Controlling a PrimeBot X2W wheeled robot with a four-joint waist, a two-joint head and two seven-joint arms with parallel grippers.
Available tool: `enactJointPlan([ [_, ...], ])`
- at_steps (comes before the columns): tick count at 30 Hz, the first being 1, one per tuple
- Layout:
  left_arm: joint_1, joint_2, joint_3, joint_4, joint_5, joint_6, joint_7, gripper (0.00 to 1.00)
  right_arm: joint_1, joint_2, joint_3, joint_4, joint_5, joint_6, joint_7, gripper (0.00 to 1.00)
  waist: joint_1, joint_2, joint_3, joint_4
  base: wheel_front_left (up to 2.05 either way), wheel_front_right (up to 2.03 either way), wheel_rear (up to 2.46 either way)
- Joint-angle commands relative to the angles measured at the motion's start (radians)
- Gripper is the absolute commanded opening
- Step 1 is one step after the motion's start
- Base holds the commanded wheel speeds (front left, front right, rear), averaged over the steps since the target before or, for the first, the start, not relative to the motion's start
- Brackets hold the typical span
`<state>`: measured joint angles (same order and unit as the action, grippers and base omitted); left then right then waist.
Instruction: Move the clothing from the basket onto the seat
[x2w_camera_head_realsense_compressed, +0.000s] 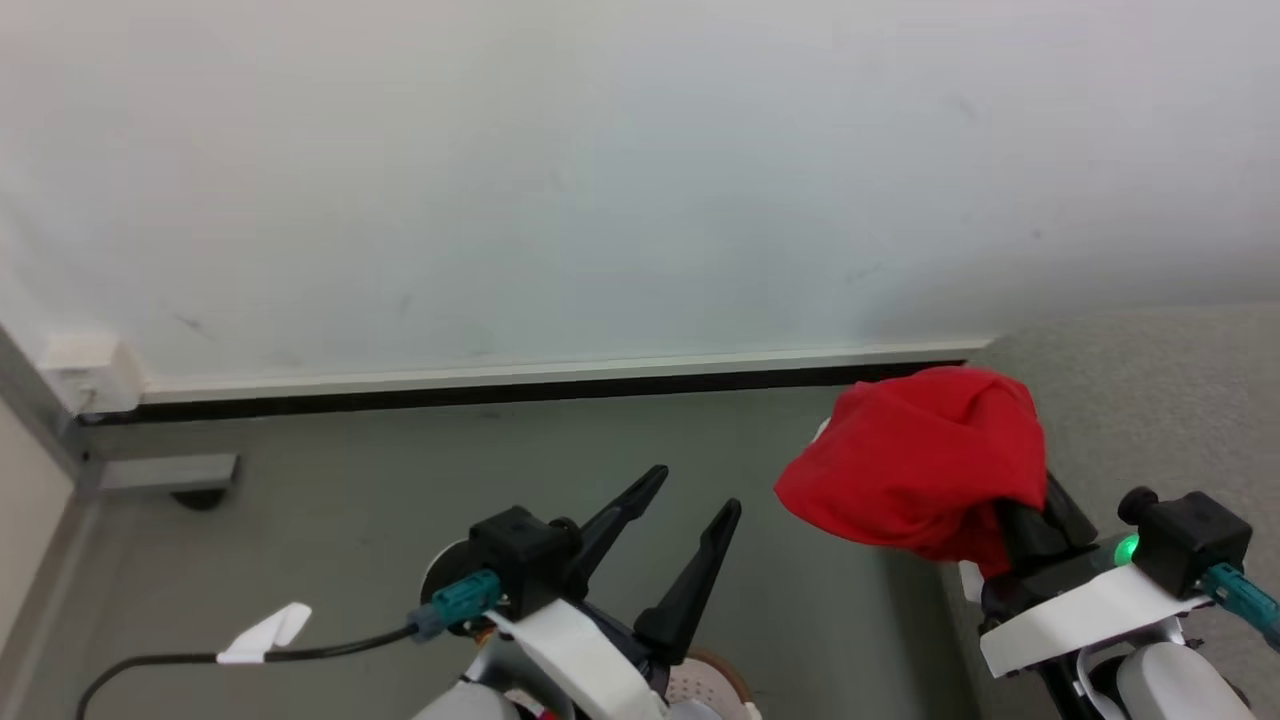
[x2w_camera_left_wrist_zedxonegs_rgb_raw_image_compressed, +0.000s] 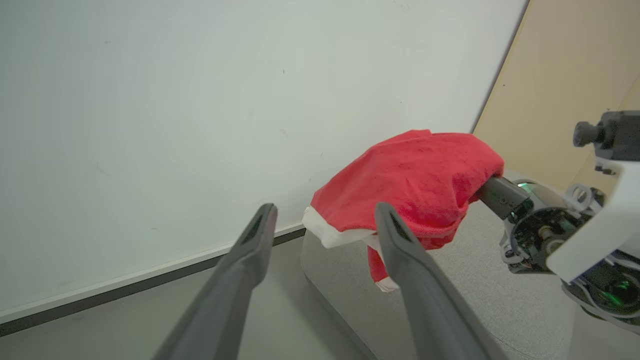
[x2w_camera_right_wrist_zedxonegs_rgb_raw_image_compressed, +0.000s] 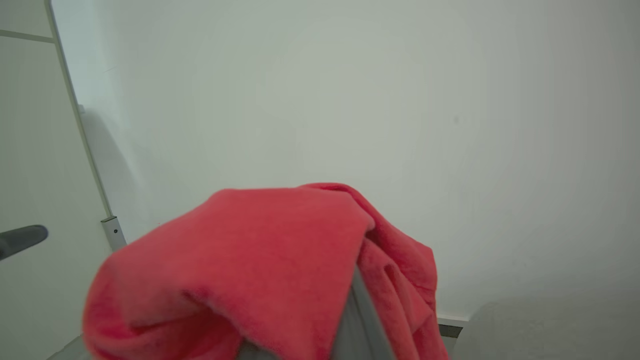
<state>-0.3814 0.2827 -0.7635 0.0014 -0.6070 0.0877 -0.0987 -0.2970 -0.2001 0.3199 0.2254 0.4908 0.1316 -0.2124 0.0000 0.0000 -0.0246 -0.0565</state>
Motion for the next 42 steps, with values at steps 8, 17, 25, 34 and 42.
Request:
enactJointPlan([
  [8, -0.022, 0.003, -0.029, 0.004, 0.044, -0.023, -0.035, 1.00, 0.060, -0.010, -0.059, -0.061, -0.040, -0.002, 0.024, 0.00, 0.0000, 0.0000, 0.028, -0.215, 0.00, 0.00, 0.00],
  [17, -0.026, -0.007, -0.050, 0.028, 0.064, -0.024, -0.051, 1.00, 0.090, 0.003, -0.114, -0.103, -0.057, -0.002, 0.031, 0.00, 0.0000, 0.0000, 0.033, -0.380, 0.00, 0.00, 0.00],
  [25, -0.044, -0.013, -0.071, 0.041, 0.083, -0.034, -0.079, 1.00, 0.113, 0.009, -0.148, -0.126, -0.060, -0.002, 0.032, 0.00, 0.0000, 0.0000, 0.051, -0.435, 0.00, 0.00, 0.00],
  [34, -0.082, -0.007, -0.070, 0.040, 0.092, -0.036, -0.063, 1.00, 0.038, -0.009, -0.169, -0.153, -0.046, -0.002, 0.051, 0.00, 0.0000, 0.0000, 0.123, -0.411, 0.00, 0.00, 0.00],
  [42, -0.177, 0.027, -0.076, 0.012, 0.137, -0.059, -0.019, 1.00, -0.200, -0.102, -0.211, -0.110, -0.032, -0.002, 0.084, 0.00, 0.0000, 0.0000, 0.292, -0.337, 0.00, 0.00, 0.00],
])
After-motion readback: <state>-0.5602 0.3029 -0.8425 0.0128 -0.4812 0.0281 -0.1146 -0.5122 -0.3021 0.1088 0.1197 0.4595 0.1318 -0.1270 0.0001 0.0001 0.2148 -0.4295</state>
